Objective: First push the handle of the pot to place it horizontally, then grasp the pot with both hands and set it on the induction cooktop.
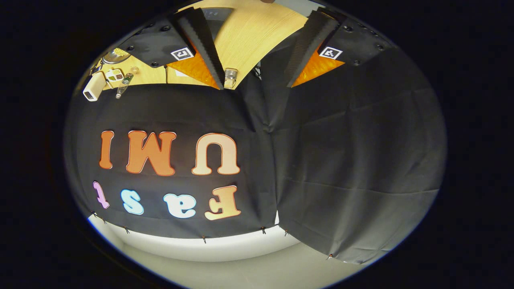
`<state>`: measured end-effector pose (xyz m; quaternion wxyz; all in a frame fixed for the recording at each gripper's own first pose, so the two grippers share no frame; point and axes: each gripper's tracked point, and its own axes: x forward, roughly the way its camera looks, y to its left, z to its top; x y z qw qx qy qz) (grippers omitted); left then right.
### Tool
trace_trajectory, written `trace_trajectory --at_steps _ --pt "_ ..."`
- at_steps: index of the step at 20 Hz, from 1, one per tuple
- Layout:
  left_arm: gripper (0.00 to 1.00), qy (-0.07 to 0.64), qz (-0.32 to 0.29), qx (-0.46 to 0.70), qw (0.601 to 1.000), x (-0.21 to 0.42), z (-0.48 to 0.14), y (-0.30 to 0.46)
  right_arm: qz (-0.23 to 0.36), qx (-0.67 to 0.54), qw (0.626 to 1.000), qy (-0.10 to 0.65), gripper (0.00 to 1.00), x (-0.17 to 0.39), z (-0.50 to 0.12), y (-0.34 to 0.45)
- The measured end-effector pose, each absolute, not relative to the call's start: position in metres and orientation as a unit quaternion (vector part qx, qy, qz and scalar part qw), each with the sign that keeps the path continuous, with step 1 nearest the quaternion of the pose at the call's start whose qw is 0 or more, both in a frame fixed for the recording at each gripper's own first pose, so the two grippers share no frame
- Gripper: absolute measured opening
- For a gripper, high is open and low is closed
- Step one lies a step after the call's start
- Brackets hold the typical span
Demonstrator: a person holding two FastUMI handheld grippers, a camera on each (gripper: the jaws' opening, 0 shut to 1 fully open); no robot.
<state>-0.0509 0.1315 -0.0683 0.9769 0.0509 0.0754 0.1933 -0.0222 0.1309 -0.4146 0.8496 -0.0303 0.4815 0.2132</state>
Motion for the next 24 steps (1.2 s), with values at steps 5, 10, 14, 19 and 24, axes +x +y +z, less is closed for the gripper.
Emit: trace_trajectory --at_steps 5,10,14,19,24 --pt "0.97 0.079 0.198 0.046 0.976 -0.049 -0.074 0.135 0.207 -0.031 0.866 0.454 0.0 0.004 -0.403 0.137" --pt "0.98 0.088 0.194 0.036 0.976 -0.044 -0.083 0.134 0.214 -0.032 0.867 0.449 0.0 0.015 -0.405 0.146" --pt "0.98 0.089 0.194 0.038 0.976 -0.04 -0.085 0.136 0.21 -0.024 0.869 0.448 0.0 0.021 -0.406 0.152" --pt "0.98 0.098 0.193 0.036 0.976 -0.034 -0.092 0.141 0.203 -0.021 0.873 0.443 0.0 0.031 -0.407 0.16" --pt "0.98 0.107 0.183 0.036 0.977 -0.02 -0.101 0.141 0.198 -0.02 0.875 0.442 0.0 0.039 -0.408 0.167"
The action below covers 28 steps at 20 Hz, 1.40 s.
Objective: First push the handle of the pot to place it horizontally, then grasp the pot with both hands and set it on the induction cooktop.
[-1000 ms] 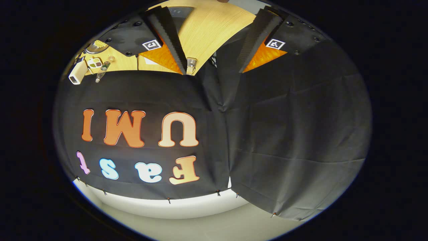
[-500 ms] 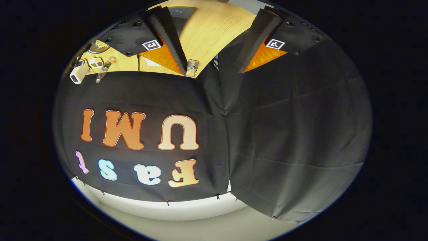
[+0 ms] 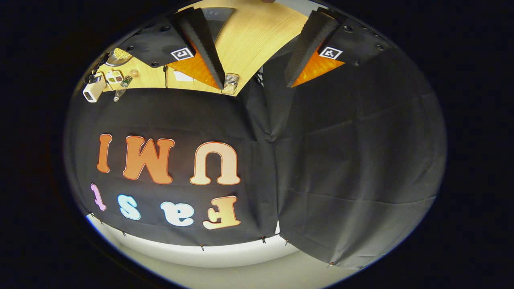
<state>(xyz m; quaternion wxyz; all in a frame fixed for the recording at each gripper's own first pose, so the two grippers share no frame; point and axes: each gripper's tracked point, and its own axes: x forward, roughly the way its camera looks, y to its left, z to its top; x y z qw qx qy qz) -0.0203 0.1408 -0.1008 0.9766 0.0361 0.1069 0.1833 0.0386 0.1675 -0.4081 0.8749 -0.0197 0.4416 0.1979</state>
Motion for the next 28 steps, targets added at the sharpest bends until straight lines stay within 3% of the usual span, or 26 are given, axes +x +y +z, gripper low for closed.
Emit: trace_trajectory --at_steps 8,15,23,26,28 --pt "0.98 0.148 0.118 0.027 0.982 0.013 -0.141 0.091 0.183 0.018 0.883 0.431 0.0 0.048 -0.39 0.162" --pt "0.98 0.202 0.025 0.007 0.979 0.047 -0.194 -0.028 0.14 0.04 0.901 0.409 0.0 0.091 -0.354 0.071" --pt "0.99 0.257 -0.036 0.019 0.966 0.049 -0.265 -0.132 0.104 0.036 0.907 0.407 0.0 0.126 -0.354 -0.01" --pt "0.98 0.275 -0.058 0.034 0.959 0.046 -0.295 -0.165 0.099 0.017 0.908 0.407 0.07 0.137 -0.362 -0.032" --pt "0.99 0.278 -0.073 0.031 0.957 0.047 -0.312 -0.188 0.095 0.004 0.911 0.402 0.2 0.148 -0.366 -0.044"
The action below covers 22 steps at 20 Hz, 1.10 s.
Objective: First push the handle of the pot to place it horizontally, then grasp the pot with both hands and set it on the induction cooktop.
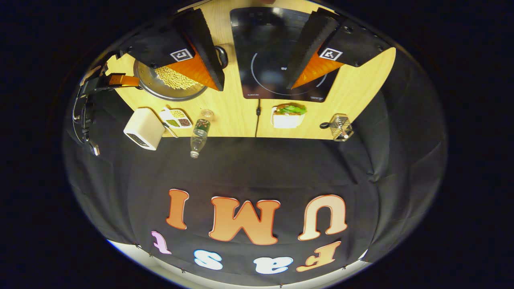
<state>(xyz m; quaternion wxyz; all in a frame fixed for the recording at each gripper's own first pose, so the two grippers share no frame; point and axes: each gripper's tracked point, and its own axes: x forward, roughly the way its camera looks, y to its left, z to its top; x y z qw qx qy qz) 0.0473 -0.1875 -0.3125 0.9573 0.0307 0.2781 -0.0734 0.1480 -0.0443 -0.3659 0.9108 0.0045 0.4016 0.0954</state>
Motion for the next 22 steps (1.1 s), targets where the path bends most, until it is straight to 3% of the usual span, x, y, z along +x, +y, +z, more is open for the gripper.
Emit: trace_trajectory --at_steps 1,2,5,9,18,22 --pt "0.98 0.286 -0.079 0.034 0.955 0.046 -0.323 -0.195 0.092 -0.003 0.911 0.402 0.34 0.152 -0.37 -0.051" --pt "0.98 0.294 -0.083 0.038 0.951 0.046 -0.333 -0.203 0.09 -0.007 0.911 0.402 0.34 0.156 -0.374 -0.057" --pt "0.98 0.335 -0.088 0.022 0.938 0.042 -0.372 -0.225 0.085 -0.023 0.909 0.408 0.73 0.164 -0.383 -0.073" --pt "0.99 0.381 -0.077 0.003 0.921 0.039 -0.411 -0.236 0.081 -0.043 0.905 0.416 0.95 0.173 -0.396 -0.091" --pt "0.99 0.454 -0.063 0.014 0.889 0.03 -0.468 -0.243 0.1 -0.035 0.884 0.455 0.95 0.18 -0.428 -0.096" --pt "0.99 0.453 -0.072 0.045 0.888 0.039 -0.471 -0.246 0.115 -0.025 0.873 0.473 0.93 0.179 -0.439 -0.089"
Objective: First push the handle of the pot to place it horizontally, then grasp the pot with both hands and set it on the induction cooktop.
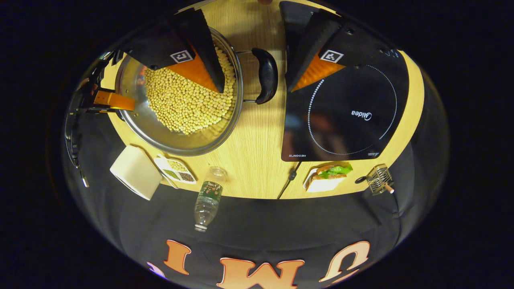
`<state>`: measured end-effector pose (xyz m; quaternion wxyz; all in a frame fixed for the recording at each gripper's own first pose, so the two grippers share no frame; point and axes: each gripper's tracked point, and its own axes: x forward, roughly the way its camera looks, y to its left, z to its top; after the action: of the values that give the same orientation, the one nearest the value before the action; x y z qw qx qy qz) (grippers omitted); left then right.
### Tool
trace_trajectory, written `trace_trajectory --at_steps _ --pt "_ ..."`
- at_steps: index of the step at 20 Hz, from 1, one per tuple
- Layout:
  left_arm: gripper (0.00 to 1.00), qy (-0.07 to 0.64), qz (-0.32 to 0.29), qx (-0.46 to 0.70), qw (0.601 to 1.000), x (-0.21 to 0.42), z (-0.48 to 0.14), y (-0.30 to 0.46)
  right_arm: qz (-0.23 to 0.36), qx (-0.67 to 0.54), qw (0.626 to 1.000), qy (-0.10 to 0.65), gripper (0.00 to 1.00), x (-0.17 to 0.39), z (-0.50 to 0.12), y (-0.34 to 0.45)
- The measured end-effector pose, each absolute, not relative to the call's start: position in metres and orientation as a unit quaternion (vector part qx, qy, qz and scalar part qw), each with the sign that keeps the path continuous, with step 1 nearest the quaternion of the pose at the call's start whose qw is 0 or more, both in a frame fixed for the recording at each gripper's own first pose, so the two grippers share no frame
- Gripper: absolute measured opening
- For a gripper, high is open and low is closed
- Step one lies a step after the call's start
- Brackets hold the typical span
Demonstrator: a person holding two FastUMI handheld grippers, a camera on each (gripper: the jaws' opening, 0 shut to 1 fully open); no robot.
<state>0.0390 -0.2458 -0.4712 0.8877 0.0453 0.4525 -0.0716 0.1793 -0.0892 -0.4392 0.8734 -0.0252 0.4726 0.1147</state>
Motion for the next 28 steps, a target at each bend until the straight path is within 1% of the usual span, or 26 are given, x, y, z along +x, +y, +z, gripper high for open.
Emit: trace_trajectory --at_steps 1,2,3,4,5,6,7,8,9,10,11,12,13,14,15,17,18,19,21,22,23,28 --pt "0.99 0.453 -0.075 0.051 0.887 0.039 -0.473 -0.249 0.12 -0.02 0.87 0.478 0.88 0.178 -0.442 -0.086" --pt "0.99 0.463 -0.084 0.04 0.881 0.034 -0.476 -0.257 0.128 -0.008 0.868 0.48 0.86 0.177 -0.442 -0.081" --pt "0.98 0.469 -0.078 0.039 0.879 0.031 -0.483 -0.259 0.129 -0.002 0.868 0.48 0.7 0.177 -0.441 -0.08" --pt "0.99 0.474 -0.071 0.04 0.877 0.028 -0.484 -0.258 0.132 -0.002 0.868 0.479 0.6 0.178 -0.442 -0.079" --pt "0.99 0.468 -0.073 0.046 0.88 0.033 -0.486 -0.256 0.133 -0.002 0.868 0.478 0.57 0.178 -0.442 -0.081" --pt "1.0 0.474 -0.073 0.047 0.876 0.032 -0.49 -0.256 0.133 -0.001 0.867 0.48 0.6 0.178 -0.442 -0.081" --pt "0.98 0.475 -0.065 0.059 0.876 0.033 -0.492 -0.25 0.133 0.0 0.868 0.479 0.59 0.178 -0.441 -0.082" --pt "0.89 0.487 -0.055 0.069 0.869 0.032 -0.494 -0.242 0.133 0.001 0.867 0.48 0.59 0.179 -0.441 -0.083" --pt "0.8 0.48 -0.055 0.061 0.874 0.04 -0.5 -0.243 0.13 0.003 0.866 0.482 0.59 0.176 -0.438 -0.083" --pt "0.71 0.495 -0.054 0.05 0.866 0.031 -0.499 -0.244 0.128 0.001 0.867 0.481 0.59 0.178 -0.443 -0.082" --pt "0.65 0.492 -0.053 0.045 0.868 0.035 -0.495 -0.245 0.127 -0.001 0.868 0.481 0.62 0.177 -0.44 -0.084" --pt "0.63 0.497 -0.05 0.041 0.865 0.031 -0.495 -0.244 0.124 0.001 0.867 0.482 0.58 0.177 -0.44 -0.084" --pt "0.6 0.498 -0.049 0.04 0.865 0.031 -0.494 -0.245 0.119 0.007 0.866 0.485 0.57 0.177 -0.439 -0.085" --pt "0.56 0.503 -0.048 0.037 0.862 0.027 -0.493 -0.245 0.114 0.014 0.863 0.492 0.52 0.175 -0.439 -0.085" --pt "0.54 0.508 -0.047 0.031 0.859 0.024 -0.492 -0.246 0.112 0.017 0.862 0.495 0.54 0.174 -0.438 -0.085" --pt "0.53 0.513 -0.044 0.025 0.857 0.018 -0.486 -0.246 0.113 0.014 0.862 0.494 0.54 0.17 -0.435 -0.083" --pt "0.53 0.512 -0.044 0.027 0.858 0.018 -0.48 -0.244 0.114 0.017 0.862 0.493 0.5 0.168 -0.431 -0.084" --pt "0.53 0.508 -0.044 0.028 0.86 0.019 -0.475 -0.242 0.114 0.025 0.863 0.492 0.54 0.166 -0.428 -0.083" --pt "0.53 0.505 -0.042 0.029 0.862 0.023 -0.462 -0.237 0.116 0.037 0.864 0.489 0.54 0.16 -0.417 -0.08" --pt "0.53 0.505 -0.043 0.031 0.862 0.022 -0.456 -0.234 0.118 0.039 0.865 0.486 0.5 0.157 -0.412 -0.075" --pt "0.53 0.503 -0.042 0.033 0.863 0.023 -0.45 -0.23 0.121 0.039 0.866 0.484 0.54 0.157 -0.407 -0.069" --pt "0.52 0.493 -0.028 0.029 0.869 0.029 -0.421 -0.198 0.138 0.05 0.869 0.473 0.54 0.153 -0.387 -0.034"
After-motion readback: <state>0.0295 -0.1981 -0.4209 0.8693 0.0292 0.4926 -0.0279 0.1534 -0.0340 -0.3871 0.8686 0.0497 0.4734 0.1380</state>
